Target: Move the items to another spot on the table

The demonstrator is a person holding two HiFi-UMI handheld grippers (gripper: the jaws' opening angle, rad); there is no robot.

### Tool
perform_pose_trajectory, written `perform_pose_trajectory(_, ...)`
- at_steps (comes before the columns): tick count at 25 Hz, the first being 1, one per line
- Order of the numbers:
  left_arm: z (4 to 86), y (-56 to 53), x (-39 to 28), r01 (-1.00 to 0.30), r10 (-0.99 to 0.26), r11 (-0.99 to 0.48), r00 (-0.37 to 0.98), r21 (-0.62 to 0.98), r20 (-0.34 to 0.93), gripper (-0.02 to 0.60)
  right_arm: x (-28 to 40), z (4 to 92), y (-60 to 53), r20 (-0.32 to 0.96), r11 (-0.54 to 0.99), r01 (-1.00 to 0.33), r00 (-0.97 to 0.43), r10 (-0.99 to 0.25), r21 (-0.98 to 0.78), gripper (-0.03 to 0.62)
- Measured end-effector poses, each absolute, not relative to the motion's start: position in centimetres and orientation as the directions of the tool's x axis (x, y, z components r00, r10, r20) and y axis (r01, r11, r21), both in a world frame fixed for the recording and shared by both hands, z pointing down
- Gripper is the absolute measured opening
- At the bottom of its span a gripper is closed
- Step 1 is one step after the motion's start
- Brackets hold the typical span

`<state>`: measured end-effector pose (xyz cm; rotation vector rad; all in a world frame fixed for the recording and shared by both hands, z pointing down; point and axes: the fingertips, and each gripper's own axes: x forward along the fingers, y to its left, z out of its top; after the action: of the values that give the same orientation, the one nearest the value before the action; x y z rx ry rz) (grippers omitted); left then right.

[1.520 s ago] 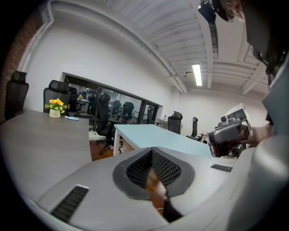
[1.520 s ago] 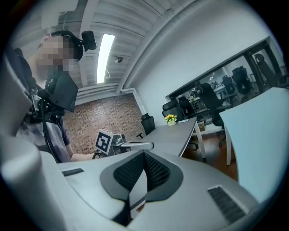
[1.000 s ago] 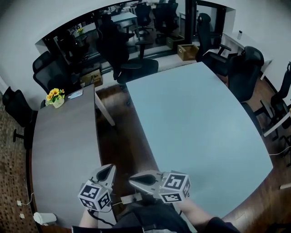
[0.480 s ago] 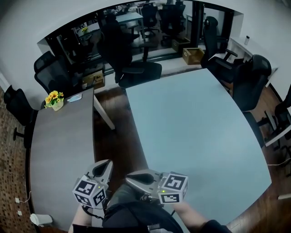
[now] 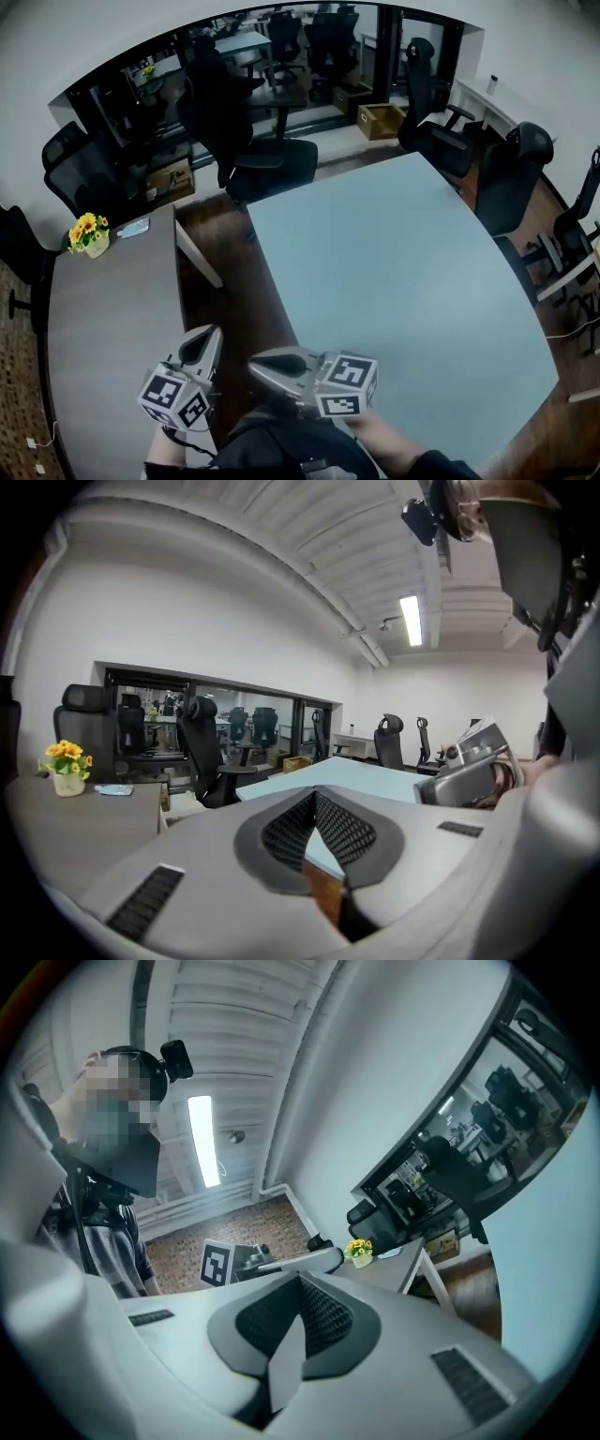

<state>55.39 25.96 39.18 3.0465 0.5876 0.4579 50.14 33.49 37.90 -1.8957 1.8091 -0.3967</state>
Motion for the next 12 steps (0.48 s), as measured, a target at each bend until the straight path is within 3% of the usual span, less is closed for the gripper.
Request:
perform_pose_trajectory(7,40.4,17.8,61.9,0.353,0.403,-0.905,0.891,0.238,0.21,0.009,57.9,40.0,25.8,0.066,-0.073,-0.851,0.045,-0.997,-0.52,-0.015)
perform_pose_trajectory(12,41.4,9.7,66.3,0.231,0.288,-0.933,0.939,0.276,0.187,0.009,63.5,41.0,20.1,0.097,-0.084,-0.828,0.036,-0.995,-0.555,-0.015)
